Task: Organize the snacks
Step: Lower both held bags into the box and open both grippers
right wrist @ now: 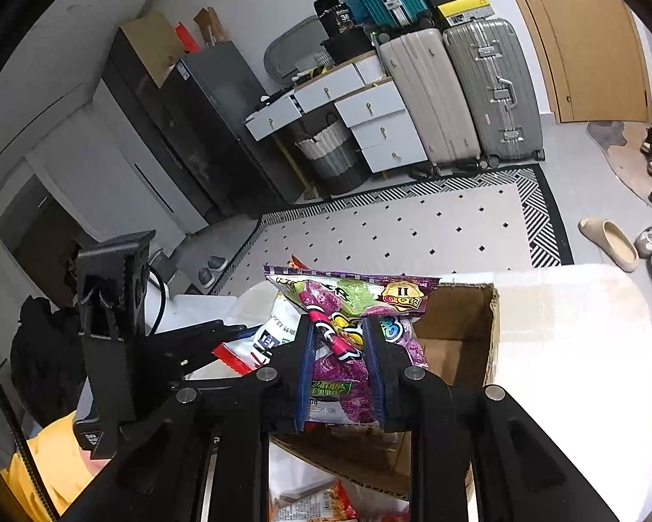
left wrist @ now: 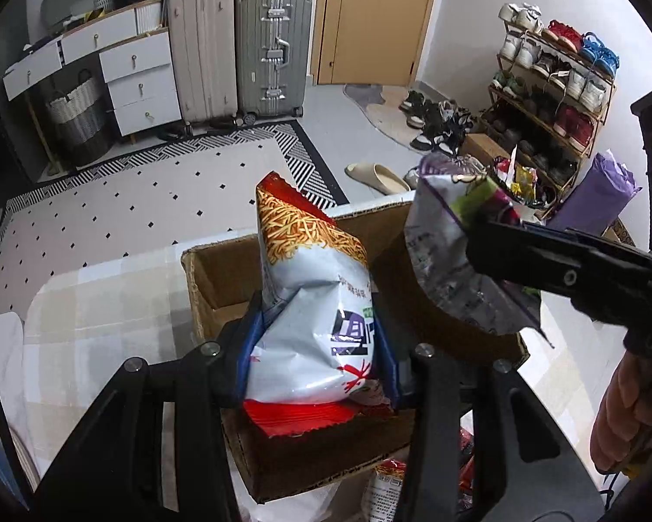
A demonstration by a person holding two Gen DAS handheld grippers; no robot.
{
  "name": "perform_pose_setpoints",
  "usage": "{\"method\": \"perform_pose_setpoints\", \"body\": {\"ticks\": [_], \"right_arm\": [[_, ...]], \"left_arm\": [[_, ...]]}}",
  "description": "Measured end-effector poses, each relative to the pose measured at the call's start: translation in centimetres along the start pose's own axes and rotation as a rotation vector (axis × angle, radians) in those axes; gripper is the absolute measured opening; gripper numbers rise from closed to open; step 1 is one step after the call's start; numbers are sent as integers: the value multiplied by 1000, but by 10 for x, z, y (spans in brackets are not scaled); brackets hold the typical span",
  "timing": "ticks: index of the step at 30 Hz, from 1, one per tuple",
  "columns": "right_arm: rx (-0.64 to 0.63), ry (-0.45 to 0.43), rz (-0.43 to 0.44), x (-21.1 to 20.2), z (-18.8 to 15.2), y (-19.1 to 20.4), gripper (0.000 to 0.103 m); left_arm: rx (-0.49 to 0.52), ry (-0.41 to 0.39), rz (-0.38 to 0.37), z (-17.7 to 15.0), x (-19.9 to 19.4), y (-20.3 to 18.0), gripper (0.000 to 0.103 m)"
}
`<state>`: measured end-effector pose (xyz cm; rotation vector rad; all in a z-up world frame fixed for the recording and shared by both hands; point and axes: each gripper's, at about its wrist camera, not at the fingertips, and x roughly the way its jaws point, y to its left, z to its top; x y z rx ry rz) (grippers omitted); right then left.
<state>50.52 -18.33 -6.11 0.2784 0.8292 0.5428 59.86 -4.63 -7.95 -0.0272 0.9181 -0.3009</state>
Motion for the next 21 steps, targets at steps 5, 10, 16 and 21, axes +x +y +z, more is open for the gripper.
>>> {"method": "perform_pose_setpoints", "body": {"ticks": [5, 10, 16, 21], "right_arm": [[9, 8, -11, 1, -1, -2, 22], [13, 23, -17, 4, -3, 2, 22], [12, 32, -23, 6, -3, 2, 22], [22, 46, -28, 9, -5, 1, 22]], "left_arm": [[8, 8, 2, 2, 10, -3, 42], [9, -10, 10, -11, -2, -10, 42], [9, -10, 22, -14, -13, -9, 44], [13, -16, 37, -23, -30, -10, 45]]}}
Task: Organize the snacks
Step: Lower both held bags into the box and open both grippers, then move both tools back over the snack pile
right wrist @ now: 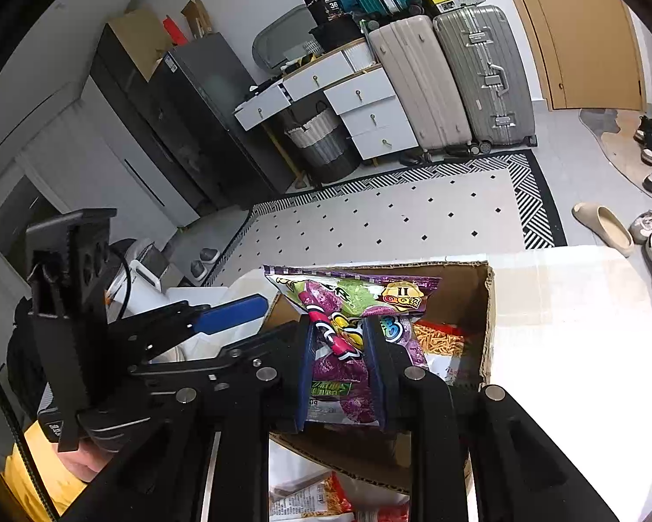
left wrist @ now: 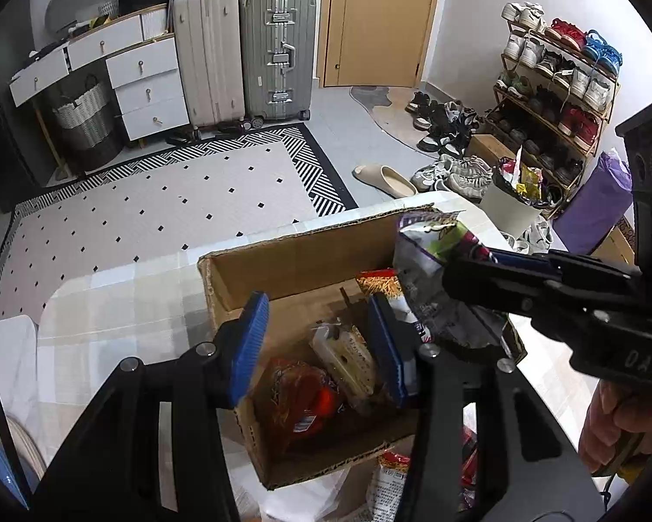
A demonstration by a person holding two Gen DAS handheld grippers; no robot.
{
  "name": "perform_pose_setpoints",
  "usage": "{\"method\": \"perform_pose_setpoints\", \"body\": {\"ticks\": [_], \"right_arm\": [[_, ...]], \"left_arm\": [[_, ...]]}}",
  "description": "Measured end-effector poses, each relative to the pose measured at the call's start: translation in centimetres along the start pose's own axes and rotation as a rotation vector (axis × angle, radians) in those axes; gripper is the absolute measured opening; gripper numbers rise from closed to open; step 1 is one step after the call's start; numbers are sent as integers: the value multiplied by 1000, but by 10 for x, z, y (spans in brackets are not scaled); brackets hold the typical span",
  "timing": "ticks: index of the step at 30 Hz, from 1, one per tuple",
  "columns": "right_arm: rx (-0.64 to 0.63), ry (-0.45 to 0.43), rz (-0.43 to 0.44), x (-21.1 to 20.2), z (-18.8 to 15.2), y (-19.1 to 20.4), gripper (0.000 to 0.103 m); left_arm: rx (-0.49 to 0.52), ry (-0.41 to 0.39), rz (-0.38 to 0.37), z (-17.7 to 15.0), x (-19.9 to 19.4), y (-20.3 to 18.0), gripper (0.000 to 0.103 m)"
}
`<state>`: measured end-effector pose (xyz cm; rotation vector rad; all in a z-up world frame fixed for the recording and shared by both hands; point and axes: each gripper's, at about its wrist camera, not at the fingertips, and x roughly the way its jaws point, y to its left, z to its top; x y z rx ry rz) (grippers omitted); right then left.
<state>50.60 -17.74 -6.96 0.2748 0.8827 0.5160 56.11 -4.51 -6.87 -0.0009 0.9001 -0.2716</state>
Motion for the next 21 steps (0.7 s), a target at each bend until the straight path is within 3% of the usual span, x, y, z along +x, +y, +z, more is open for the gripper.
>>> {"method": "perform_pose_setpoints", "body": {"ticks": [11, 21], "right_arm": [[3, 18, -26, 3, -2, 4, 23], [5, -5, -32, -20, -7, 13, 23]], "left_arm": [[12, -2, 25, -9, -17, -2, 51], [29, -18, 48, -22, -51, -3, 51]]}}
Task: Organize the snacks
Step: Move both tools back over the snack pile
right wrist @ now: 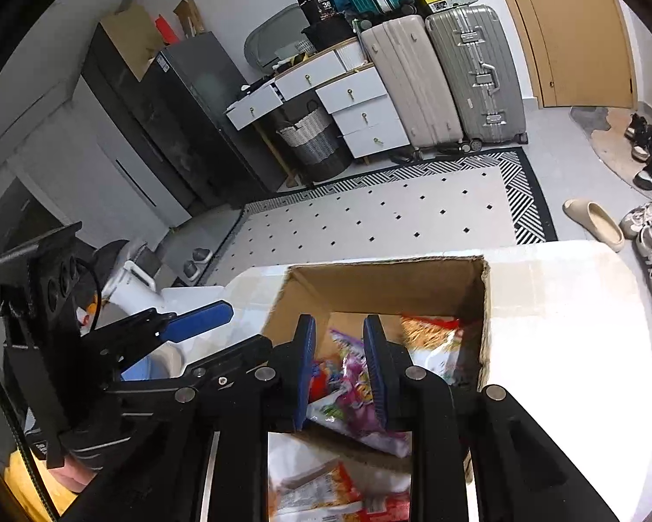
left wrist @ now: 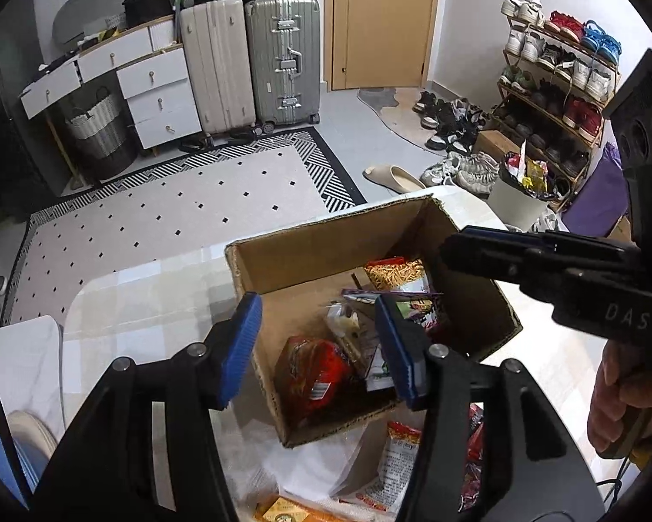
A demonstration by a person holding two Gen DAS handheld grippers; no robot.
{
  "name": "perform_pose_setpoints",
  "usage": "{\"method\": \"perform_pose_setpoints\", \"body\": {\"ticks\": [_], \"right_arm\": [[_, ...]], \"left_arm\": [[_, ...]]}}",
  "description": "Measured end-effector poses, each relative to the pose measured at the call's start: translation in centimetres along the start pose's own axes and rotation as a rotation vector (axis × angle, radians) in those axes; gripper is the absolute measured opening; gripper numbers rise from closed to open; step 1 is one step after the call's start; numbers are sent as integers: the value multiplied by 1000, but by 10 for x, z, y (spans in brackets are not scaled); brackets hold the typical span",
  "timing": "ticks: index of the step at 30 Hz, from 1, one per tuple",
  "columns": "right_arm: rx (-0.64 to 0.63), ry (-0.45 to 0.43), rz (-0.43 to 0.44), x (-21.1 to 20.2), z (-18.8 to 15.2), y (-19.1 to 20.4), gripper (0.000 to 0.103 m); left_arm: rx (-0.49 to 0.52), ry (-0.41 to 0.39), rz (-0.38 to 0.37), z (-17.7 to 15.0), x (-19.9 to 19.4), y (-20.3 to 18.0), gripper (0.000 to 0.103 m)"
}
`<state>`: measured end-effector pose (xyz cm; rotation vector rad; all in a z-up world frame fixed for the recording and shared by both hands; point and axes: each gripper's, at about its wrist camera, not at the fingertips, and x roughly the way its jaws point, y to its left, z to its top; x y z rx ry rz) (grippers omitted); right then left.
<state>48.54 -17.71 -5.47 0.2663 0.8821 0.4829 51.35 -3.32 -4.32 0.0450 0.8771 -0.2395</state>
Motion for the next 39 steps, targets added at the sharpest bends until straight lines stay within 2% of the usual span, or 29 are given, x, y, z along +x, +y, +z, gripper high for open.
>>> {"method": "perform_pose_setpoints", "body": {"ticks": [7, 10, 14, 16, 18, 19, 21, 23, 27, 31, 34, 37, 39], "right_arm": [[-29, -31, -1, -39, -2, 22, 26], [-57, -56, -10, -68, -3, 40, 31], [-93, -115, -13, -112, -8, 64, 41], [-106, -144, -21, -133, -13, 76, 50], [-124, -172, -26, -155, -20, 87, 52], [-138, -181, -30, -168, -25, 94, 55], [-154, -199, -38, -184, -35, 103, 65], [-167, -233, -40, -206, -48, 114, 81], [-190, -283, -15, -242, -75, 129, 87], [-188, -323, 28, -273, -109, 134, 89], [-190, -373, 10, -290, -135, 132, 98], [-183, -402, -14, -298, -159, 126, 100], [-196, -421, -30, -301, -179, 124, 101]], "left_arm": [[5, -24, 5, -7, -46, -4, 51], [20, -47, 14, -8, -76, -12, 52], [26, -105, 21, -10, -129, -24, 66], [27, -129, 22, -11, -154, -29, 68], [16, -166, 23, -17, -184, -34, 70], [14, -179, 16, -20, -198, -37, 75], [14, -204, 13, -26, -223, -42, 77], [13, -232, 11, -33, -250, -48, 78], [42, -327, 66, -53, -306, -68, 84], [41, -398, 79, -75, -350, -86, 103], [50, -438, 81, -95, -375, -99, 103], [56, -458, 102, -120, -398, -114, 103], [36, -472, 89, -141, -410, -117, 103]]}}
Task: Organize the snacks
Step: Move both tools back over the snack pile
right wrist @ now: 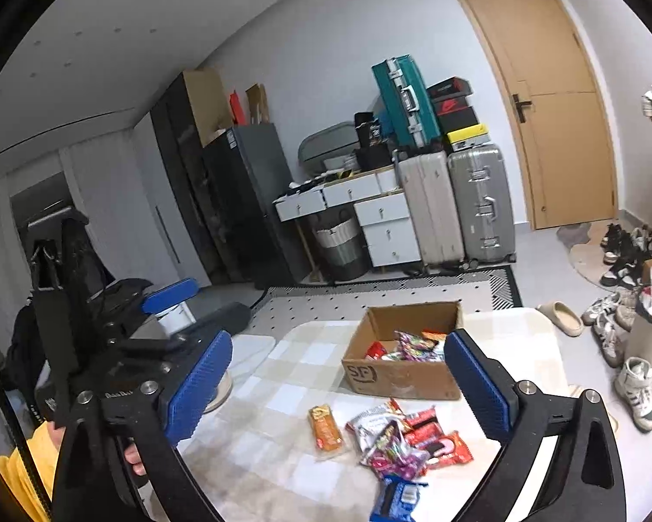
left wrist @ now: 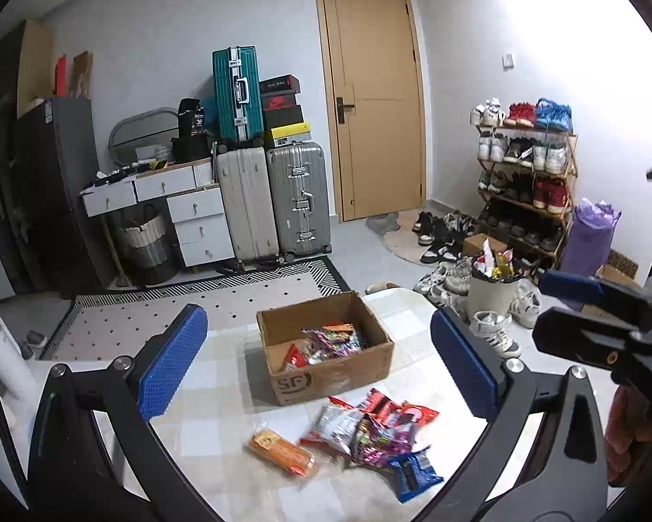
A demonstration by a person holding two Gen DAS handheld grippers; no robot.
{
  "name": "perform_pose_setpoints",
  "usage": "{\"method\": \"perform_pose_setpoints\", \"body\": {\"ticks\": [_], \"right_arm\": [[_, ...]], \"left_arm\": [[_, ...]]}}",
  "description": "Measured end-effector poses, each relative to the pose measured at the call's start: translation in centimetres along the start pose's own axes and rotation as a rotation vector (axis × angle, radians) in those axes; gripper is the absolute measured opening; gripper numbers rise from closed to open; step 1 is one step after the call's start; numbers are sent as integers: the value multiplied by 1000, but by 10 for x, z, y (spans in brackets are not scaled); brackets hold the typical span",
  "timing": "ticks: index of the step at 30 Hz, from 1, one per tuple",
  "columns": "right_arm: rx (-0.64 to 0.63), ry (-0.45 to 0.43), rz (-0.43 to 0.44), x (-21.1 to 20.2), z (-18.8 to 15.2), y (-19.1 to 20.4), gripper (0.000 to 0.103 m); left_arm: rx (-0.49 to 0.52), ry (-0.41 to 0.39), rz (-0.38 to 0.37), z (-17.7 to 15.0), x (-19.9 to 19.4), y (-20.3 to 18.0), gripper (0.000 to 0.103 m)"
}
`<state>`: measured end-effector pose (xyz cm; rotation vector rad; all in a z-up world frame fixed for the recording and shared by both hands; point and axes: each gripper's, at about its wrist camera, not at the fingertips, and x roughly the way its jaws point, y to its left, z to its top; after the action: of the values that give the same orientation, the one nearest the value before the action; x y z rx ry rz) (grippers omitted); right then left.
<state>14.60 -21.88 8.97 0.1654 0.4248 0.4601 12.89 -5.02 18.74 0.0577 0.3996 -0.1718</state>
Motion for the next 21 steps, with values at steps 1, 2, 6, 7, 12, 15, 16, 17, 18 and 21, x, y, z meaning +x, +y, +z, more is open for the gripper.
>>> {"method": "perform_pose_setpoints", "body": {"ticks": [1, 2, 6, 7, 12, 15, 16, 17, 18, 21], "right_arm": [[-16, -3, -12, 2, -5, -1, 101], [-29, -5, -26, 1, -12, -1, 102], [-77, 28, -49, 0, -50, 3, 102], [-84, 36, -53, 3, -57, 3, 102], [-75, 55, -92, 16, -105, -2, 102], [-69, 71, -98, 27, -131, -6, 102], [-76, 81, -107, 31, -138, -9, 102], [-81, 94, -119, 34, -144, -9, 102], [-82, 106, -134, 36, -150, -9, 102], [-74, 162, -144, 50, -169, -12, 102]], "left_arm": [[-18, -6, -2, -8, -7, 1, 103], [-33, -10, -5, -17, -13, 3, 103], [-85, -13, 24, -67, -31, 13, 103], [-97, -7, 29, -80, -32, 16, 103], [-202, 22, 43, -151, -24, 41, 103], [-220, 24, 65, -187, -10, 52, 103], [-217, 25, 101, -196, -4, 54, 103], [-214, 28, 114, -200, 7, 59, 103], [-214, 37, 101, -209, 13, 60, 103], [-223, 62, 88, -226, 35, 63, 103]]}}
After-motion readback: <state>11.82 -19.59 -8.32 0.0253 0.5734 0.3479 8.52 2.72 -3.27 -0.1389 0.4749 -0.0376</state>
